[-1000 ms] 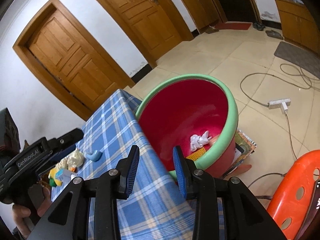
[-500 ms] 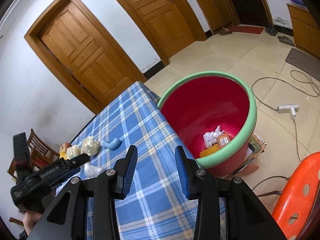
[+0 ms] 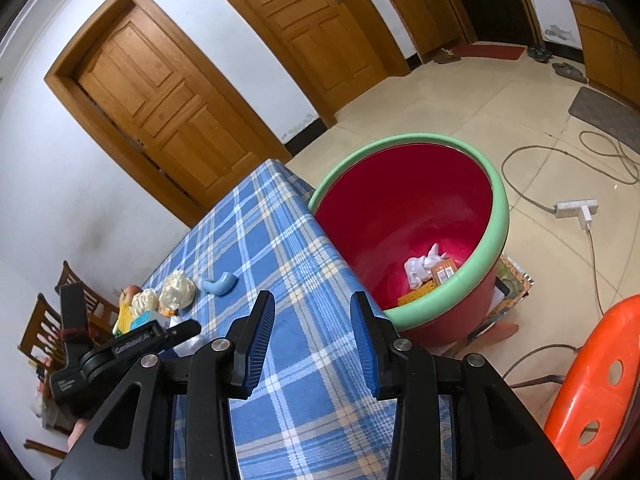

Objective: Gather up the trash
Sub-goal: 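Grasp the clear plastic bag with the left tool while the right tool returns to the table, then grasp the light-blue curved toy with the right tool while the left tool holds the bag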

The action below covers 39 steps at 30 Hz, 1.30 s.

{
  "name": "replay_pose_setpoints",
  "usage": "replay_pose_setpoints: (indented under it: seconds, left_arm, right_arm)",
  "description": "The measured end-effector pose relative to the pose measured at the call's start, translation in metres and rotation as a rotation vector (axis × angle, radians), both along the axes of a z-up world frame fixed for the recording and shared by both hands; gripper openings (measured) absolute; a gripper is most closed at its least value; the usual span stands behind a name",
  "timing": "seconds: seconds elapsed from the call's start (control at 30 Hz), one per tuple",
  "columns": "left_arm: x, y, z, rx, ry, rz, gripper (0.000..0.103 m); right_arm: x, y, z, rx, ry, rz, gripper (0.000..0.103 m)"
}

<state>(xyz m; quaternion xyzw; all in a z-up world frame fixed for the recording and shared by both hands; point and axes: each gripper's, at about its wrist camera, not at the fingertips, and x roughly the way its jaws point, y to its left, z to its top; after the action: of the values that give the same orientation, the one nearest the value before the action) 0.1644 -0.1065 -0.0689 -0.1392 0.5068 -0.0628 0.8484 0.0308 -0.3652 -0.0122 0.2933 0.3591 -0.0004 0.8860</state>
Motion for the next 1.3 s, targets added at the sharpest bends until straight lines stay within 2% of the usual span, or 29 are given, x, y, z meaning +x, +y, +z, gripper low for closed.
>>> replay_pose_setpoints:
  seconds: [0.1, 0.17, 0.23, 0.5, 0.8, 1.03, 1.07, 1.1, 1.17, 1.3]
  left_arm:
    - [0.001, -0.003, -0.001, 0.019, -0.022, -0.013, 0.064]
    - [0.0, -0.004, -0.001, 0.045, -0.035, -0.022, 0.05]
    - [-0.001, -0.001, -0.001, 0.049, -0.043, -0.031, 0.043]
    - [-0.015, 0.022, 0.006, 0.001, -0.069, -0.035, 0.041]
    - [-0.036, 0.065, 0.034, 0.047, -0.159, 0.012, 0.041]
    - [-0.042, 0.104, 0.044, 0.078, -0.203, 0.076, 0.041]
    - [-0.042, 0.108, 0.045, 0.076, -0.204, 0.082, 0.041]
    - [-0.043, 0.112, 0.045, 0.075, -0.207, 0.087, 0.041]
    - [-0.044, 0.117, 0.046, 0.079, -0.213, 0.101, 0.041]
    - [-0.044, 0.128, 0.042, 0.078, -0.211, 0.124, 0.041]
  right_arm:
    - [0.0, 0.0, 0.0, -0.001, -0.001, 0.006, 0.04]
    - [0.001, 0.001, 0.0, 0.001, 0.001, 0.008, 0.04]
    - [0.001, 0.003, 0.001, 0.0, 0.001, 0.015, 0.04]
    - [0.002, 0.02, 0.014, -0.037, -0.009, 0.056, 0.04]
    - [0.013, 0.068, 0.025, -0.083, 0.002, 0.168, 0.04]
    - [0.033, 0.111, 0.03, -0.17, 0.015, 0.296, 0.04]
    - [0.037, 0.115, 0.029, -0.185, 0.022, 0.316, 0.041]
    - [0.042, 0.12, 0.028, -0.203, 0.033, 0.338, 0.048]
    - [0.051, 0.128, 0.024, -0.236, 0.04, 0.371, 0.054]
    - [0.072, 0.138, 0.014, -0.28, 0.071, 0.428, 0.055]
